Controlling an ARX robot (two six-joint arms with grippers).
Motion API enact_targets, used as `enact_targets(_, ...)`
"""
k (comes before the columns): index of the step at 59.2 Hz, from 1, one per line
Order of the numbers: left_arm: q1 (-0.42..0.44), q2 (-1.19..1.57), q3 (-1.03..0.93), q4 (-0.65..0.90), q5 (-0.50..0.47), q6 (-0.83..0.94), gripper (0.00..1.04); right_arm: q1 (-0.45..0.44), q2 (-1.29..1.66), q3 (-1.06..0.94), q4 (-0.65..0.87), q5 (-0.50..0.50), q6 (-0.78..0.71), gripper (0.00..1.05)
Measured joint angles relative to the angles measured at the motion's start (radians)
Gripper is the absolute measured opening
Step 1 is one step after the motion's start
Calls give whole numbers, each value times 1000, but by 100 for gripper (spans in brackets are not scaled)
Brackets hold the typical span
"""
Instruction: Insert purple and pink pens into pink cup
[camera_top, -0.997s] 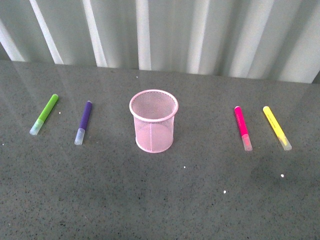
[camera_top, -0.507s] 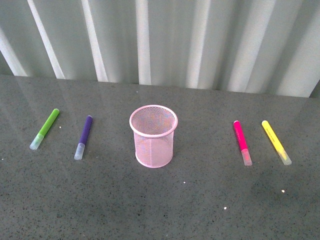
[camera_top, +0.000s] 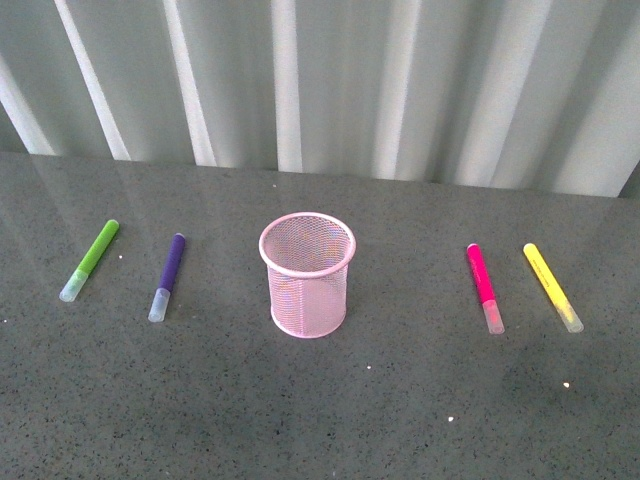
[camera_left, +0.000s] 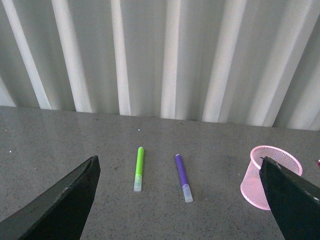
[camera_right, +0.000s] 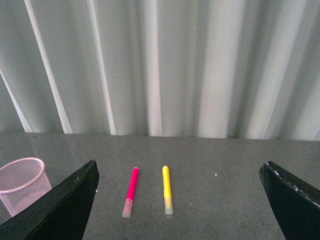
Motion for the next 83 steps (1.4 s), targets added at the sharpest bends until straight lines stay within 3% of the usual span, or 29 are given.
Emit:
enact_targets(27,0,0,0,0,0,0,98,0,0,0,0,0,0,98)
enact_targets(30,-18,31,15,-50,-82,-32,98,0,0,0,0,0,0,98)
enact_targets(36,-23,226,69,-60,-142,-109,98,0,0,0,0,0,0,98)
enact_targets(50,-46,841,285,385,-45,-76,98,0,0,0,0,0,0,98)
enact_targets(66,-76,1357,601,259,69,39,98,0,0,0,0,0,0,98)
enact_targets(83,-91,1670,878,150,88,89,98,0,0,0,0,0,0,98)
